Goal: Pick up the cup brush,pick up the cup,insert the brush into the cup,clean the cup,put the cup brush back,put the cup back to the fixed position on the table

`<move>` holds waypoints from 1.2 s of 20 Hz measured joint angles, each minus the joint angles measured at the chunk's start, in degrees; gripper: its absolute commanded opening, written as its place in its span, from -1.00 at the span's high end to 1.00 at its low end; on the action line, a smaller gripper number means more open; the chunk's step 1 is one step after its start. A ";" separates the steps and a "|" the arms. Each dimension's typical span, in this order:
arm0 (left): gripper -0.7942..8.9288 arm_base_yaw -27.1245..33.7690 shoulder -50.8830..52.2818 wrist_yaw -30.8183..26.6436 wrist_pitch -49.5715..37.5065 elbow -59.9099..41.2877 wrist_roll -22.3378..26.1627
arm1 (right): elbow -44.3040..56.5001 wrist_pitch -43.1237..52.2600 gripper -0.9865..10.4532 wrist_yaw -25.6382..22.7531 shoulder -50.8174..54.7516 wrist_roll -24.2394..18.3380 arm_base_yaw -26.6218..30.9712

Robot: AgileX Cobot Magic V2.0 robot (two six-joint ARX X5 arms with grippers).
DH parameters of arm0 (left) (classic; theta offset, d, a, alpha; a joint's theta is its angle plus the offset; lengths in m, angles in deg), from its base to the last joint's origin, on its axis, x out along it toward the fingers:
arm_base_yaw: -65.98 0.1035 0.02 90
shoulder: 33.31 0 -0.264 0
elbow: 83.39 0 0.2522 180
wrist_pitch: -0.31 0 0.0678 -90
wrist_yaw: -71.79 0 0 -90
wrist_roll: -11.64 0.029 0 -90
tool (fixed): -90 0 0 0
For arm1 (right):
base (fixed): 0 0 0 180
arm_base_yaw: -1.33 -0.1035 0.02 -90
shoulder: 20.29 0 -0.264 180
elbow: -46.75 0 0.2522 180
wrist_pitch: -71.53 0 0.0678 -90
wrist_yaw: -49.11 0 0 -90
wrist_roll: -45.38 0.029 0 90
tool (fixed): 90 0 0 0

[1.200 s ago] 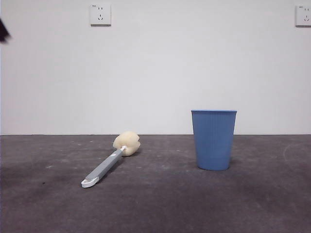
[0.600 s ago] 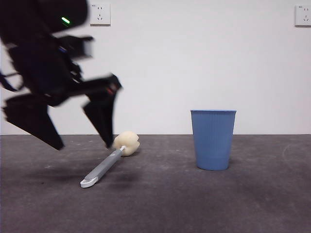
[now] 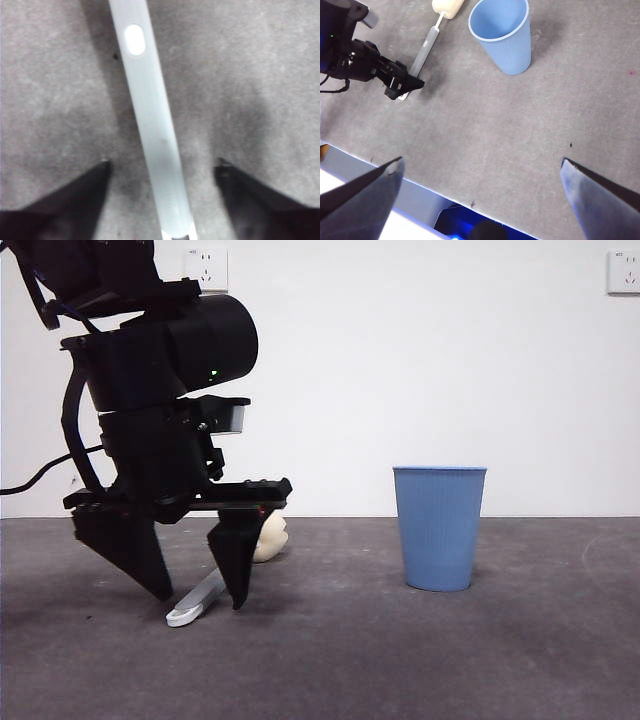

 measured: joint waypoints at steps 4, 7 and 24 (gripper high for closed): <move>0.85 -0.26 0.00 1.70 0.02 0.00 0.00 | 0.00 0.00 -0.16 0.00 0.00 0.00 0.00; 0.85 -0.57 0.00 1.77 0.09 0.00 -0.42 | 0.00 0.00 -0.16 0.15 0.00 0.00 0.00; 0.85 -0.50 33.48 1.46 17.11 0.02 7.74 | 8.83 28.98 -0.17 -2.49 -13.81 6.99 -12.15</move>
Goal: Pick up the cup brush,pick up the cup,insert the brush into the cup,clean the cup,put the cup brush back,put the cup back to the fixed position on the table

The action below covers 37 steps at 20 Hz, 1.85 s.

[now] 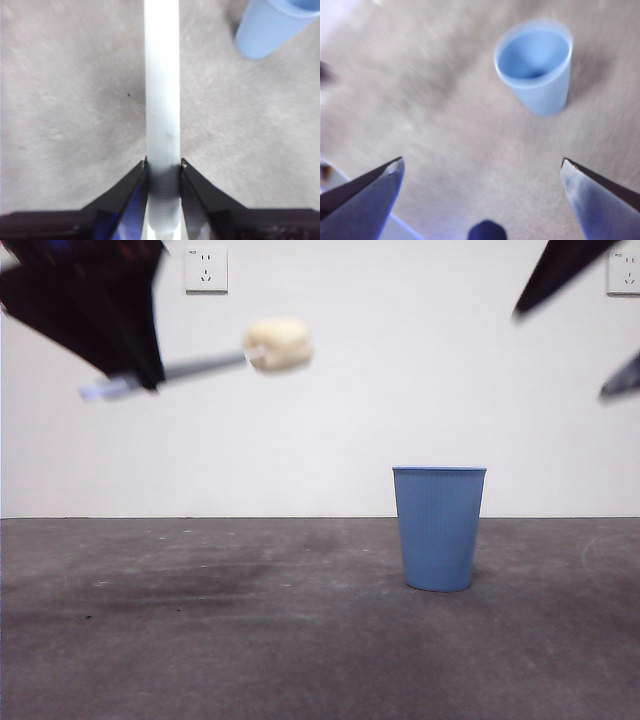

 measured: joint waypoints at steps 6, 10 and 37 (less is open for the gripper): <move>0.85 0.00 11.06 -0.13 7.98 0.00 0.92 | 13.88 25.99 -0.17 -19.08 -5.11 5.25 -12.39; 0.85 0.00 14.64 -1.62 12.00 0.00 0.96 | 15.37 38.69 -0.17 -22.73 -13.51 5.35 -13.05; 0.85 0.00 15.63 -2.01 16.90 0.00 -0.17 | 11.65 86.99 0.49 -21.29 -51.45 -1.66 -8.46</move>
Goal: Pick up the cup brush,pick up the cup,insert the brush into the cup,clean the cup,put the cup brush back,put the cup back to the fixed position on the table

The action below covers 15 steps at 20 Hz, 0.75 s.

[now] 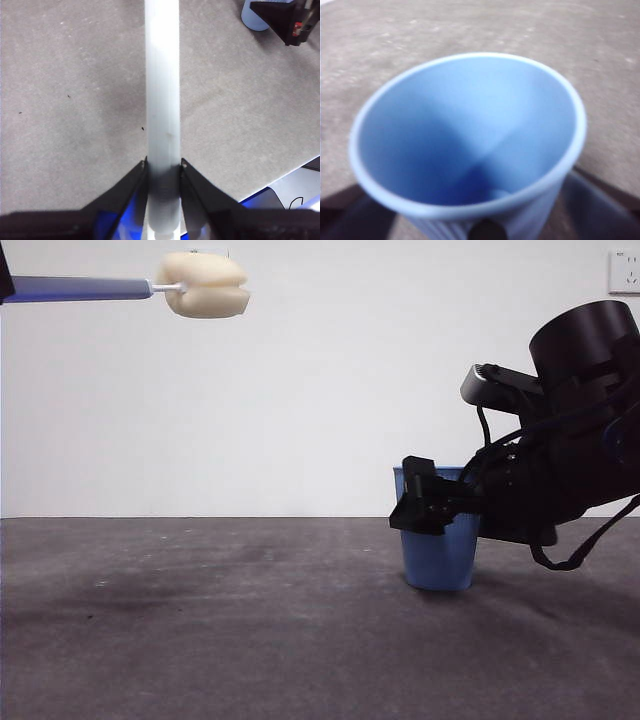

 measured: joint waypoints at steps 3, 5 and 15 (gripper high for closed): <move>0.85 0.00 0.00 -0.87 0.00 0.00 0.00 | 0.00 0.94 0.85 0.04 0.02 -0.02 0.00; 0.85 0.00 0.00 -1.01 0.00 0.00 0.00 | 0.00 0.46 0.85 0.04 0.02 -0.02 0.00; 0.85 0.00 -2.25 -0.81 2.14 0.00 11.56 | -1.49 -36.28 0.85 -5.42 25.11 -6.82 -4.46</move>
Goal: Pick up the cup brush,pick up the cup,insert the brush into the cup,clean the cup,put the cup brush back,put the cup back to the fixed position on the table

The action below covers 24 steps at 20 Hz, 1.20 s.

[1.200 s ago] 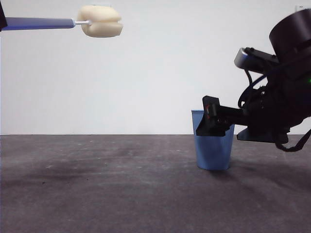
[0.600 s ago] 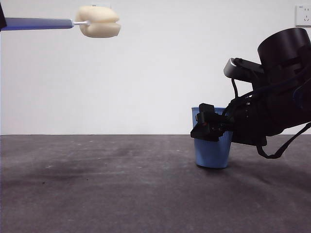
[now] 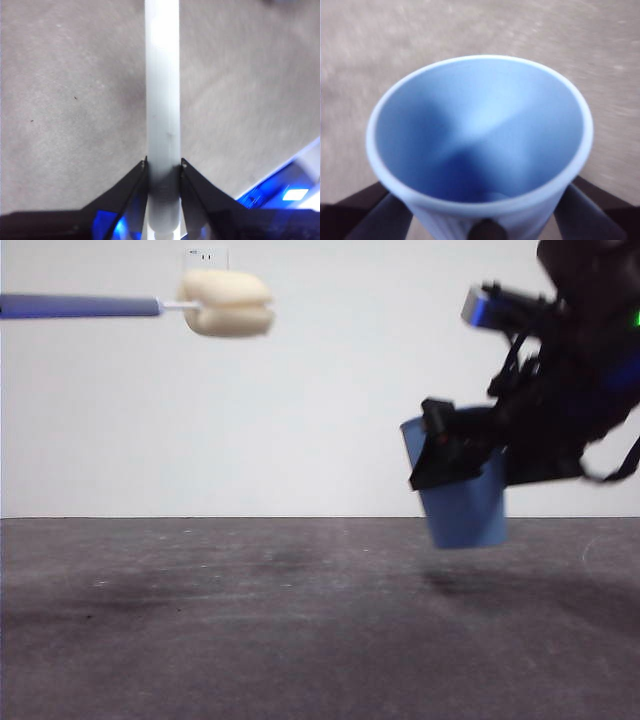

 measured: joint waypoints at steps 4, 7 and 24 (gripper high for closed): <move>0.85 0.00 -4.35 2.62 1.05 0.00 8.90 | -5.88 -25.29 0.85 -6.69 7.45 -7.93 -4.35; 0.85 0.00 -7.56 6.82 1.05 0.00 15.78 | -9.77 -38.62 0.85 -13.77 7.37 -14.12 -7.69; 0.85 -7.08 -14.64 13.27 1.53 0.00 22.10 | -12.61 -48.87 0.85 -29.24 6.93 -42.77 -18.95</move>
